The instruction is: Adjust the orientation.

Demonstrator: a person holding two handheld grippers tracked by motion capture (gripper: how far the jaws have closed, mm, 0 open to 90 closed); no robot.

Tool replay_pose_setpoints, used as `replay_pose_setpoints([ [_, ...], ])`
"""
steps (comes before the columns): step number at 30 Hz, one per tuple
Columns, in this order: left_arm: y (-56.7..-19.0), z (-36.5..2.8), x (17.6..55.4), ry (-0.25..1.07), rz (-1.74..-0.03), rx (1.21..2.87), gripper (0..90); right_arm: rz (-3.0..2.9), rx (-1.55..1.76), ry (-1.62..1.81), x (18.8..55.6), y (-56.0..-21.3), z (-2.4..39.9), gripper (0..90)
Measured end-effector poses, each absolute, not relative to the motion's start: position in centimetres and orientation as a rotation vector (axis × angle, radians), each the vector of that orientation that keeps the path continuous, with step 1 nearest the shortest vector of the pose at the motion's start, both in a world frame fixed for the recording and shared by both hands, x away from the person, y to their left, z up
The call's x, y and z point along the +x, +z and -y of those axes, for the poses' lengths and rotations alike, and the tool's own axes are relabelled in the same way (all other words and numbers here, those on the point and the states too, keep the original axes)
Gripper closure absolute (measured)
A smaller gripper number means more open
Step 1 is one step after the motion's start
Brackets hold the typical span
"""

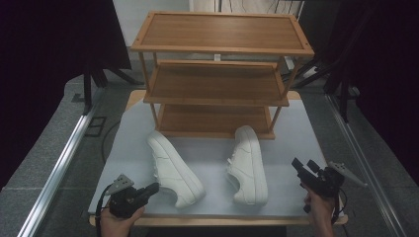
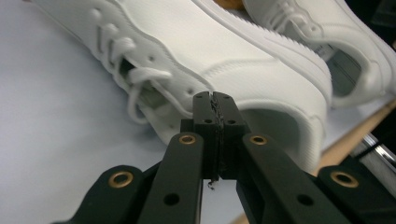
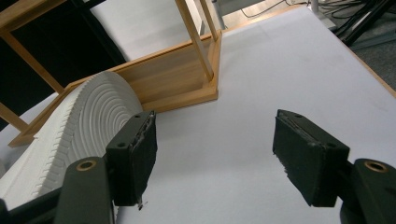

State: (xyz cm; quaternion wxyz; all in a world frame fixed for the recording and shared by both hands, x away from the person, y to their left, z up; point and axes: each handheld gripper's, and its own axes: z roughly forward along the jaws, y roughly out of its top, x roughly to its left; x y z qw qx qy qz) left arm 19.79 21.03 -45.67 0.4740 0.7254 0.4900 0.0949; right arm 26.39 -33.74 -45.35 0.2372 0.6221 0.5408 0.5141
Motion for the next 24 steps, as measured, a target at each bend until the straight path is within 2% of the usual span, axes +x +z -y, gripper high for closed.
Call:
replay_pose_setpoints([
  [9, -47.2, -18.3, 19.9, 0.155, -1.171, 1.826, 87.3, -1.507, 1.672, 1.405, 26.1, -45.3, 32.8, 30.6],
  [24, -45.8, -15.3, 21.7, 0.210, -1.125, 1.887, 86.3, -1.541, 1.701, 1.370, 26.6, -46.1, 32.5, 31.4],
])
